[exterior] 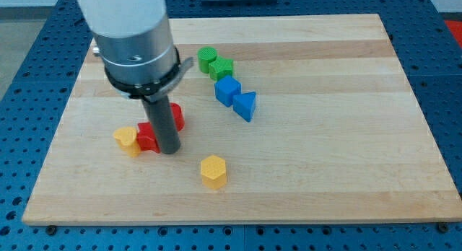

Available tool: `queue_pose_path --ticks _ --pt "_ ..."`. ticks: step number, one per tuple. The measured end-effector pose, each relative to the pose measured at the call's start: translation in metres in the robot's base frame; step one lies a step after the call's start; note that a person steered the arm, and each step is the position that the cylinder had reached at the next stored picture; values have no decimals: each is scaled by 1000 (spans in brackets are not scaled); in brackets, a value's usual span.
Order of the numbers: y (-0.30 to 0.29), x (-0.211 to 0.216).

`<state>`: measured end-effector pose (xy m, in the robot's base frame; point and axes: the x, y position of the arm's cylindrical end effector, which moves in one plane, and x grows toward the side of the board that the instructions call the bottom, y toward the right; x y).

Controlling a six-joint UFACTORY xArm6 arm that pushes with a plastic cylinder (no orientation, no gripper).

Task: Move the red star towards the left center

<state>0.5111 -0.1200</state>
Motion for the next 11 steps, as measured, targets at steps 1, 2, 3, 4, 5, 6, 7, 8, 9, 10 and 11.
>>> queue_pose_path --ticks 1,2,3,4,5,6,7,8,9,10,11 --pt "-20 1" --pt "-20 23" --pt "-24 51" --pt "-40 53" --pt "-41 38" --pt "-41 24" --pt "-43 12" --pt "-43 -3" --pt "-43 -17" --pt "-43 -19" --pt "-33 -9"
